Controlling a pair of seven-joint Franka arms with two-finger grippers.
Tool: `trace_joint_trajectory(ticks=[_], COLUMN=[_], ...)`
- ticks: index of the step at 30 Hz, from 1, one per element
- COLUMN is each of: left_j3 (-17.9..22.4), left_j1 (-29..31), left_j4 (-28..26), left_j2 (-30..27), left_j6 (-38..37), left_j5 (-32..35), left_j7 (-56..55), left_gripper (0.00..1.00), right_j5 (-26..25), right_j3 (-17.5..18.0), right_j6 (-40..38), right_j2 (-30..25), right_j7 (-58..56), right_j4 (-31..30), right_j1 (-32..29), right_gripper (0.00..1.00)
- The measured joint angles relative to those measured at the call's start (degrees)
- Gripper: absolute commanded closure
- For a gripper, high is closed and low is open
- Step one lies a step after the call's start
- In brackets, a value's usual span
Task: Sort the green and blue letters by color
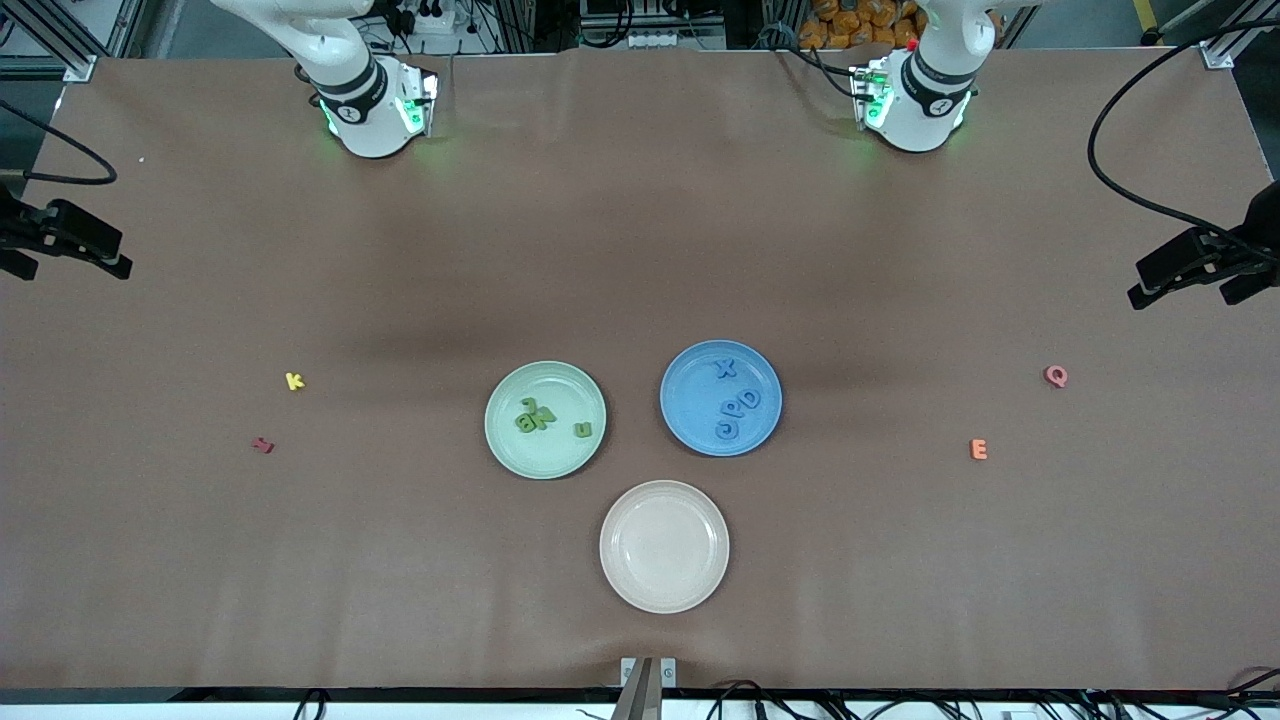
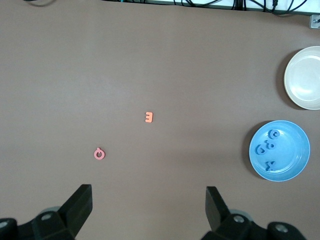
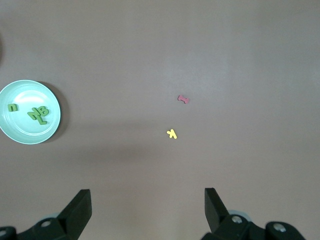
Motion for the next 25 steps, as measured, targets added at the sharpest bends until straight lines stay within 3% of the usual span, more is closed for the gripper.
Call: trace_joint_trajectory(ticks=[25], left_j3=[-0.09], left_j1=[-1.15], left_j4=[-0.43], left_j2=[-1.2], left_j6=[3.05], left_j5=[0.0], left_j7=[0.02], left_gripper=[0.0], right_j5=[-0.05], right_j3=[0.07], right_j6=[-0.04], right_j2=[0.0], right_j7=[0.0], right_j4=[-0.03], right_j1=[0.0], right_gripper=[0.0])
